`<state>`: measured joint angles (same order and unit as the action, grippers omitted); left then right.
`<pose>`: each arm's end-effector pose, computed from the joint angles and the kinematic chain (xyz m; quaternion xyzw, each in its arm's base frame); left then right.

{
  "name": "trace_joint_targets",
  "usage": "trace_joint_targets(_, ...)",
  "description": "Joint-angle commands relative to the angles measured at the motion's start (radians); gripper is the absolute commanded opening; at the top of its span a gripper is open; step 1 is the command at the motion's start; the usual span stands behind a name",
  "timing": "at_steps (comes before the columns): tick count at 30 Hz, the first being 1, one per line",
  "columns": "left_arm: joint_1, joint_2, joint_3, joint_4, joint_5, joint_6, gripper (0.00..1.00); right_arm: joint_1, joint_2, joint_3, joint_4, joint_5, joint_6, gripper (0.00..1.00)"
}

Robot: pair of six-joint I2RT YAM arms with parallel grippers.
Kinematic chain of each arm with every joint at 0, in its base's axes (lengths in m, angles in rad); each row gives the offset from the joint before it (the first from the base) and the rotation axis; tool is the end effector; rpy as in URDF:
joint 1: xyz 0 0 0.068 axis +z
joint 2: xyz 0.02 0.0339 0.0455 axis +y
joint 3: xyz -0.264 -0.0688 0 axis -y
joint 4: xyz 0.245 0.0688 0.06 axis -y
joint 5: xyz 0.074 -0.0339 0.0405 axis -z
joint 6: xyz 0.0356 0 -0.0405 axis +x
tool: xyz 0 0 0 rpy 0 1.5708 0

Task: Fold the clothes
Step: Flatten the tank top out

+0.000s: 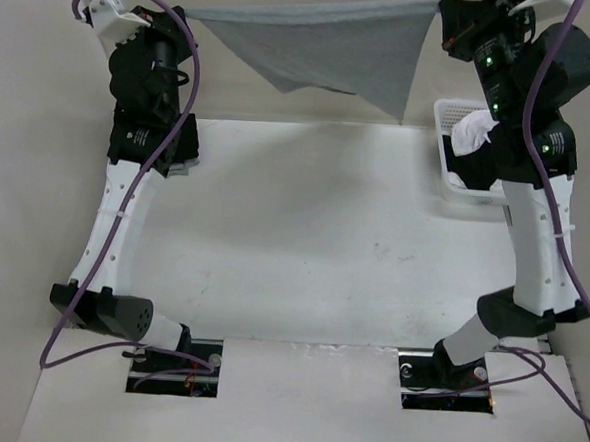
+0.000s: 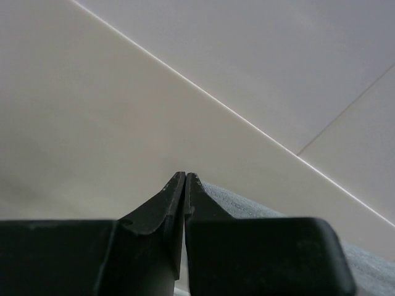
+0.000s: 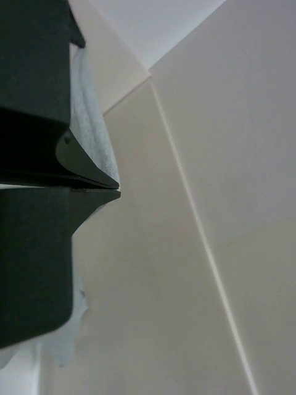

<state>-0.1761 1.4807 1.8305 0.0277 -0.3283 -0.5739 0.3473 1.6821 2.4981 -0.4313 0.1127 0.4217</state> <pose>0.3032 -0.0423 0.5565 -0.2420 0.5167 -0.2135 0.7930 0.2598 0.0898 0.6365 0.0674 0.5559 0.2814 0.7793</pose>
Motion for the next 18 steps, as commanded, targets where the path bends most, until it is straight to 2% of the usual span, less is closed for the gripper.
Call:
trace_joint_targets(1, -0.018, -0.094, -0.104, 0.077, -0.017, 0.037, 0.01, -0.005, -0.109, -0.245, 0.075, 0.005, -0.020, 0.00)
trace_joint_targets(5, -0.064, -0.221, -0.345, 0.121, -0.052, 0.014, 0.01, 0.006, -0.312, -0.635, 0.166, 0.016, -0.020, 0.00)
trace_joint_targets(11, -0.164, -0.561, -0.921, 0.169, -0.144, -0.056, 0.01, 0.158, -0.700, -1.281, 0.244, 0.094, 0.012, 0.00)
trace_joint_targets(15, -0.225, -0.840, -1.184, 0.007, -0.167, -0.083, 0.01, 0.356, -0.936, -1.588, 0.171, 0.174, 0.100, 0.00)
trace_joint_targets(18, -0.248, -1.020, -1.243, -0.144, -0.189, -0.109, 0.02, 0.527, -1.076, -1.713, 0.076, 0.234, 0.183, 0.00)
